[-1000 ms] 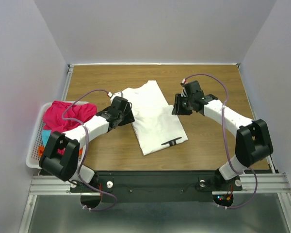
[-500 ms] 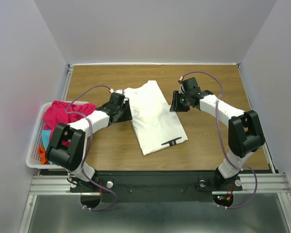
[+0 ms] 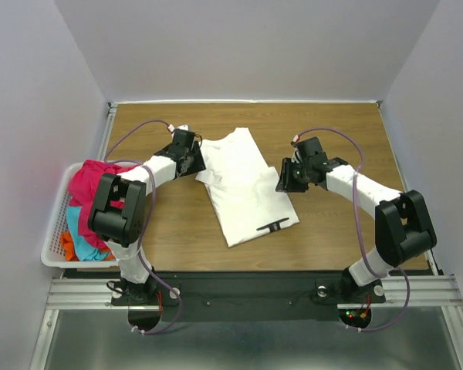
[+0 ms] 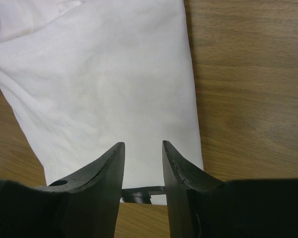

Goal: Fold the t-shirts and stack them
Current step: Fold the tshirt

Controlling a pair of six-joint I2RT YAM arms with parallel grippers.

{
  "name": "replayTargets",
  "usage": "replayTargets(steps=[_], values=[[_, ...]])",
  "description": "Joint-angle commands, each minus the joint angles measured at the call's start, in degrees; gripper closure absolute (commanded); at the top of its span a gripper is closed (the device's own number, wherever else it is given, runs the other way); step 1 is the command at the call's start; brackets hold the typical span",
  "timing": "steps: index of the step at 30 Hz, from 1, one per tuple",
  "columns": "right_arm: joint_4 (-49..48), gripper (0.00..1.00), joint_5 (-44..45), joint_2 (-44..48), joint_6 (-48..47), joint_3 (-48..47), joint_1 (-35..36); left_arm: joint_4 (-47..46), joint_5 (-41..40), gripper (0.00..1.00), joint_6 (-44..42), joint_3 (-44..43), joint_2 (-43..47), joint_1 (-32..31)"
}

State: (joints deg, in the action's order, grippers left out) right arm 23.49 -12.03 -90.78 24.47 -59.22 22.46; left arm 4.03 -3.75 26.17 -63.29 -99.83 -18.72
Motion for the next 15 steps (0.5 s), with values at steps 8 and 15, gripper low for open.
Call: replayTargets(steps=[8,15], values=[[-2.30,0.58,1.57,5.53,1.02,3.85,-0.22,1.86,-0.82,0.43,-1.92,-0.26,-2.12,0.26],[-2.39,0.58,2.19,6.41,0.84,4.90,-0.13,2.29,-0.20,0.53,-1.39,-0.08,-2.47,0.18]])
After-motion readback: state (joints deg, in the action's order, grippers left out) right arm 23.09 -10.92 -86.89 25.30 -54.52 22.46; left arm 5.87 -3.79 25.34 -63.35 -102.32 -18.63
